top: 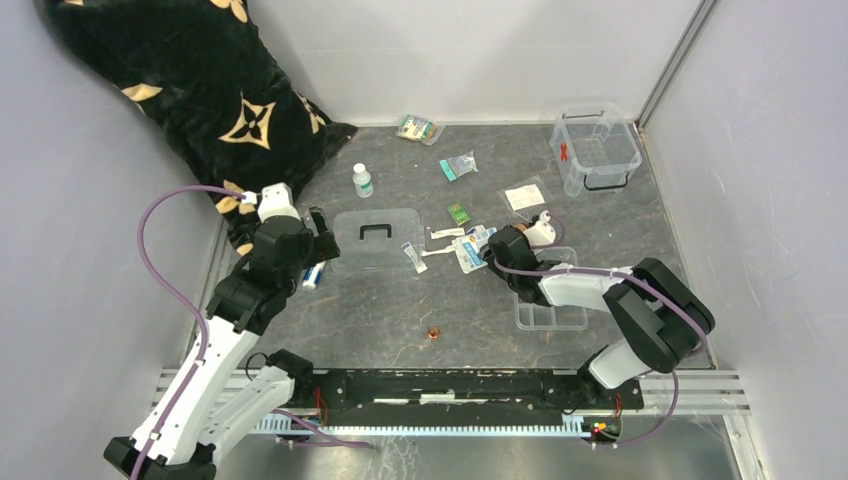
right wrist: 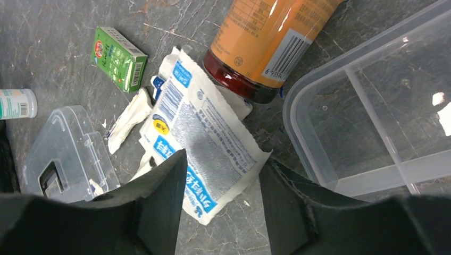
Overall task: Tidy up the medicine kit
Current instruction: Pick up the medical item at the center of the board.
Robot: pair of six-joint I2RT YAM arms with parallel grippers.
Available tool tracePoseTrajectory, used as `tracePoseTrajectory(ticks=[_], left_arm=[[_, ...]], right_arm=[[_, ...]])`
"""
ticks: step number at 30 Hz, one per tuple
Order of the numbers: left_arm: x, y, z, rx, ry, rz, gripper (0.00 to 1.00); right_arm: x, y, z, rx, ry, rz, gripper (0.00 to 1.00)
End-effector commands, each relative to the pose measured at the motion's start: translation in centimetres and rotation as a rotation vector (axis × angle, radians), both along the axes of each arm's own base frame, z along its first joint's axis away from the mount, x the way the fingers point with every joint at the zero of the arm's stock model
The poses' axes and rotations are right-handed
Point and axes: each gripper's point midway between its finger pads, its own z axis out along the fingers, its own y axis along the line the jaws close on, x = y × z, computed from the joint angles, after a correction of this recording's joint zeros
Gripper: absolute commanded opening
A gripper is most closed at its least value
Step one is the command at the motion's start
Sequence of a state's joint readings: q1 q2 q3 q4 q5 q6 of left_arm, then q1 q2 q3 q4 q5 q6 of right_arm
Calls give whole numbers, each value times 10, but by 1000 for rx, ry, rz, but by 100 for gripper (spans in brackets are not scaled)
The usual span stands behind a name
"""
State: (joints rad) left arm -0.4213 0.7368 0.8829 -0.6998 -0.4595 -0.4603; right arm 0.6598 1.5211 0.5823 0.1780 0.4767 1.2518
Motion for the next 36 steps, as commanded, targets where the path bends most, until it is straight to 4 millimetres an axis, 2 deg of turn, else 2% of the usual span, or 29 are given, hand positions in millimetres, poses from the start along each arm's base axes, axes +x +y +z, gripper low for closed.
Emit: tracePoseTrajectory(ticks=[1, 5, 10, 11, 15, 19, 22, 26, 30, 32, 36], left_arm=[[6, -4, 5, 6, -27, -28, 99], [6, -4, 5, 7, -27, -27, 99], [6, -4, 5, 8, -26, -27, 99], [6, -4, 5, 8, -27, -25, 99], [6, -4, 4, 9, -25, -26, 99], [6, -4, 4, 9, -25, -26, 99], [5, -4, 5, 9, -26, -25, 99], [5, -4, 5, 6, -28, -27, 99], [5, -5, 5, 5, -27, -30, 99], [5, -5, 5, 4, -26, -32, 99], [5, -6, 4, 6, -21, -39, 100]], right_arm=[[15, -3, 6, -4, -45, -42, 52], [20, -4, 12, -42, -78, -16, 38], [25, -7, 35, -122, -143, 44, 21], [25, -8, 42, -138, -158, 60, 13], [23, -13, 72, -198, -225, 116, 4], [24, -24, 110, -254, -293, 140, 0], [29, -50, 144, -306, -329, 105, 0], [44, -106, 184, -356, -367, 11, 0], [65, -152, 214, -396, -358, -49, 0], [79, -169, 225, -394, -354, -68, 0], [118, -197, 234, -360, -328, -76, 1]])
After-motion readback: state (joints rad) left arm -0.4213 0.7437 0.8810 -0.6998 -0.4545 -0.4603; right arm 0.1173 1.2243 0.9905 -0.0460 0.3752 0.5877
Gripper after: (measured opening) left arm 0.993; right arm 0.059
